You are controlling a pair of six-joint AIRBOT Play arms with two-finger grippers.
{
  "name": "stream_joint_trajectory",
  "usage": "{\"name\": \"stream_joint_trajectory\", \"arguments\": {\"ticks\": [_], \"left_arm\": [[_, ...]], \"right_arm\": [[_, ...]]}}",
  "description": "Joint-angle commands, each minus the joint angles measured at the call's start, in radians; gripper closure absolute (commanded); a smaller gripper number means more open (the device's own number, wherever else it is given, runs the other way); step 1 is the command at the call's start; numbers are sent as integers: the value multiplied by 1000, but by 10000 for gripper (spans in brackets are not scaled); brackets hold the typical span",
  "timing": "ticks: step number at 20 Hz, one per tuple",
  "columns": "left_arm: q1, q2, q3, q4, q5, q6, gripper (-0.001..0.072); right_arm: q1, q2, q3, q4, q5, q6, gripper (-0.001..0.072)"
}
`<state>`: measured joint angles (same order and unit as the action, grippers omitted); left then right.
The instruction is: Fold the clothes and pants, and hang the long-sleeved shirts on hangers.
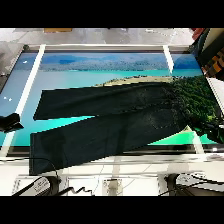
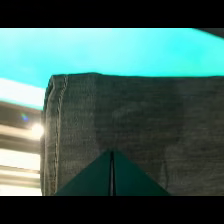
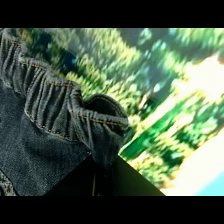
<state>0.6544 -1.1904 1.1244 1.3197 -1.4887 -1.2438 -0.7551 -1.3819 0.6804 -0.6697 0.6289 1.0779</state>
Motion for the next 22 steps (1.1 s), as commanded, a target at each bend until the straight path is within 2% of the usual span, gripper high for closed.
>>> {"name": "stream_joint_trajectory", "arguments": {"ticks": [1, 2, 4, 6, 8, 10, 12, 13, 17, 19, 22], "left_arm": [[14, -16, -30, 15, 5, 6, 490], [14, -20, -30, 15, 5, 6, 458], [14, -29, -30, 19, 5, 6, 460], [14, -42, -30, 44, 5, 6, 460], [14, -62, -31, 80, 9, 6, 460], [15, -96, -31, 94, 16, 21, 456], [14, -144, -31, 85, 13, 56, 293], [14, -168, -32, 83, 8, 79, 264], [14, -247, -66, 48, 18, 186, 264], [14, -281, -94, -11, 55, 257, 264], [14, -324, -110, -30, 138, 301, 265]], "right_arm": [[6, 43, 1, -78, -5, 58, 680], [-3, 70, 0, -174, 11, 153, 681], [-22, 150, -16, -415, 60, 376, 681], [-45, 247, -48, -589, 73, 469, 681], [-95, 338, -80, -655, 96, 483, 681], [-136, 381, -96, -651, 124, 482, 681], [-136, 384, -97, -649, 151, 480, 681], [-130, 384, -97, -640, 153, 481, 681], [-127, 384, -97, -599, 135, 481, 680], [-127, 384, -97, -596, 137, 481, 680], [-127, 385, -97, -557, 138, 481, 680]]}}
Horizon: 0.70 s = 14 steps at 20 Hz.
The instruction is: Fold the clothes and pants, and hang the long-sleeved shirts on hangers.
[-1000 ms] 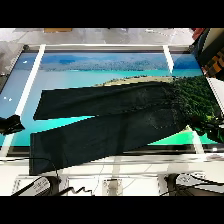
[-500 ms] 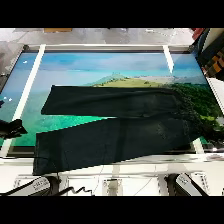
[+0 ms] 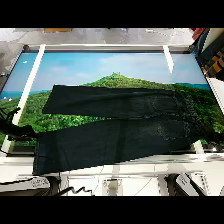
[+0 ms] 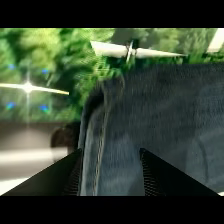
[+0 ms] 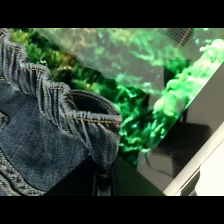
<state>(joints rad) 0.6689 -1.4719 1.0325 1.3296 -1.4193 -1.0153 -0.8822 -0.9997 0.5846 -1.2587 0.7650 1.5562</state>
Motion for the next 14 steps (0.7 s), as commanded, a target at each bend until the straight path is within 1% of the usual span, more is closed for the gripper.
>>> {"name": "stream_joint_trajectory", "arguments": {"ticks": [1, 3, 4, 5, 6, 7, 8, 9, 11, 14], "left_arm": [[0, -50, -18, -55, 98, 92, 265], [-2, -65, -18, -80, 147, 108, 267], [-2, -74, -18, -86, 155, 117, 289], [-5, -84, -18, -86, 156, 129, 329], [-11, -92, -18, -86, 154, 134, 401], [-21, -96, -18, -87, 154, 139, 501], [-31, -97, -18, -95, 155, 160, 585], [-41, -97, -17, -108, 157, 193, 685], [-61, -97, 2, -127, 201, 198, 688], [-77, -97, 95, -154, 285, 141, 689]], "right_arm": [[0, 2, -1, 47, 0, 3, 680], [0, 2, -1, 59, 2, 3, 680], [0, 2, -1, 58, 4, 3, 680], [0, 2, -1, 58, 6, 3, 680], [0, 2, -1, 58, 6, 2, 680], [0, 2, -1, 58, 6, 2, 680], [0, 2, -1, 58, 6, 2, 680], [0, 2, -1, 58, 6, 3, 680], [0, 2, -1, 58, 13, 2, 680], [0, 3, -1, 57, 39, -3, 680]]}}
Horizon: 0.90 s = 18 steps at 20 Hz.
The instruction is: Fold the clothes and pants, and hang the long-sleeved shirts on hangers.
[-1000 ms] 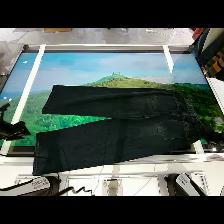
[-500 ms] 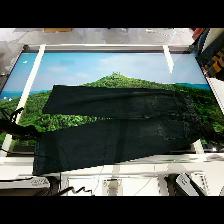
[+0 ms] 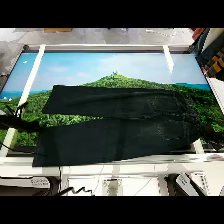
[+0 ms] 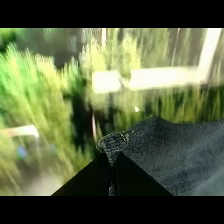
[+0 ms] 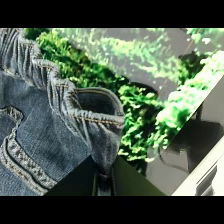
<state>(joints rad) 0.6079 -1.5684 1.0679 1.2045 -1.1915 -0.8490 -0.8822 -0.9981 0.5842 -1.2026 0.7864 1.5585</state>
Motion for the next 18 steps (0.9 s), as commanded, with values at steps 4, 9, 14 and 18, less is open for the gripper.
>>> {"name": "stream_joint_trajectory", "arguments": {"ticks": [4, 9, 14, 18], "left_arm": [[-81, -1, 123, -31, 288, -90, 690], [-236, -18, 123, -31, 578, -90, 689], [-274, -42, 123, -31, 684, -171, 689], [-270, -28, 124, -27, 633, -172, 310]], "right_arm": [[0, 4, 0, 0, 26, -5, 680], [0, 80, -1, -3, 32, -10, 681], [0, 151, -44, -26, 71, -34, 681], [0, 150, -80, -6, 63, -34, 680]]}}
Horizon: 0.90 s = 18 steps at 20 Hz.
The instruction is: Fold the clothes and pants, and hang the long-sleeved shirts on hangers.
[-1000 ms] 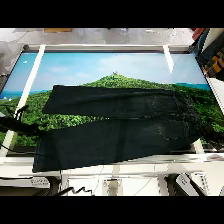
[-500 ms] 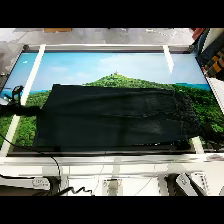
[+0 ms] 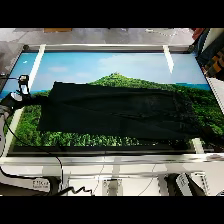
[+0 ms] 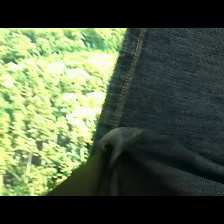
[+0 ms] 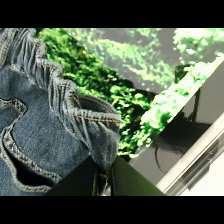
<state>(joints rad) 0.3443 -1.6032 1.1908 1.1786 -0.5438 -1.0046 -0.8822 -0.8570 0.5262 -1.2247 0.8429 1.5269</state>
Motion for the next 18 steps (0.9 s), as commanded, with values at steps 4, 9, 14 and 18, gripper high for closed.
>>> {"name": "stream_joint_trajectory", "arguments": {"ticks": [4, 9, 14, 18], "left_arm": [[21, 77, 2, 9, -169, -31, 17], [194, 158, -12, 16, -548, -132, 213], [376, 266, -315, -105, -543, -159, 200], [373, 271, -484, -289, -367, -127, 194]], "right_arm": [[0, 9, -22, 64, 9, -2, 680], [0, 9, -21, 68, 8, -3, 680], [0, 9, -21, 69, -25, -41, 680], [0, 9, -21, 70, -56, -41, 680]]}}
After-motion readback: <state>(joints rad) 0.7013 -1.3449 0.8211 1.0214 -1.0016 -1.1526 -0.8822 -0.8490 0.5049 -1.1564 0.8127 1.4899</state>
